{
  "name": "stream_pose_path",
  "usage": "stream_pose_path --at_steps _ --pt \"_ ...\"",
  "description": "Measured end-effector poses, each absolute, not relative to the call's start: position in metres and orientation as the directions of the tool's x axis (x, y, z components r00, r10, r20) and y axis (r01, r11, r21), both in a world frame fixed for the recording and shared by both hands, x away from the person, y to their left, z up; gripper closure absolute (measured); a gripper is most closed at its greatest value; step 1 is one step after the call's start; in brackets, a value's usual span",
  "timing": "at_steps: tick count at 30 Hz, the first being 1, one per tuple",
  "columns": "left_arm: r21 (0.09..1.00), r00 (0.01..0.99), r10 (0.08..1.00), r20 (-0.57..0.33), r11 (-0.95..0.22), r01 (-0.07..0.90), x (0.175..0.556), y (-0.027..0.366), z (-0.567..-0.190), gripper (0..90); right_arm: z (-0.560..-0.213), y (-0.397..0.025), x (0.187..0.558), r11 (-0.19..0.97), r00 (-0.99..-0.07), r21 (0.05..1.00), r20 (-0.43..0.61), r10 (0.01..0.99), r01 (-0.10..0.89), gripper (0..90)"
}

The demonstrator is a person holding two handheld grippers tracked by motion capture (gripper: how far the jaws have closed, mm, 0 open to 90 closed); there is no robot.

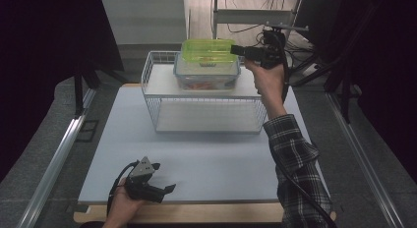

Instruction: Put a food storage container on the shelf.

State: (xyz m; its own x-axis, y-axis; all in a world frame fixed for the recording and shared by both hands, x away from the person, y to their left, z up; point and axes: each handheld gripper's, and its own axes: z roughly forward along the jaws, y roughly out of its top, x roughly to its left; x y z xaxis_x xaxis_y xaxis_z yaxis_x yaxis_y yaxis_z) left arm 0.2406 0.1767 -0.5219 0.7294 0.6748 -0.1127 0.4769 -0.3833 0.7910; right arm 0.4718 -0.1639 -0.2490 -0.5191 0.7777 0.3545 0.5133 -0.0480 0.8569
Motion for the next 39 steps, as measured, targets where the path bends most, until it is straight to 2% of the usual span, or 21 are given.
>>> stream_pose_path --at_steps 7,19,27,39 --pt "0.789 0.731 0.674 -0.108 -0.389 0.475 0.24 0.176 -0.522 6.3 -0.251 -0.174 0.455 0.015 -0.576 0.873 0.309 0.757 0.488 31.2" --pt "0.787 0.729 0.675 -0.112 -0.388 0.48 0.241 0.176 -0.523 6.3 -0.265 -0.182 0.435 0.082 -0.62 0.886 0.25 0.744 0.456 20.5" --pt "0.789 0.728 0.676 -0.113 -0.384 0.48 0.241 0.175 -0.523 6.2 -0.281 -0.184 0.425 0.121 -0.645 0.889 0.22 0.732 0.441 17.0" --pt "0.788 0.728 0.675 -0.116 -0.384 0.482 0.242 0.175 -0.524 6.2 -0.31 -0.185 0.414 0.144 -0.668 0.88 0.228 0.709 0.452 13.5"
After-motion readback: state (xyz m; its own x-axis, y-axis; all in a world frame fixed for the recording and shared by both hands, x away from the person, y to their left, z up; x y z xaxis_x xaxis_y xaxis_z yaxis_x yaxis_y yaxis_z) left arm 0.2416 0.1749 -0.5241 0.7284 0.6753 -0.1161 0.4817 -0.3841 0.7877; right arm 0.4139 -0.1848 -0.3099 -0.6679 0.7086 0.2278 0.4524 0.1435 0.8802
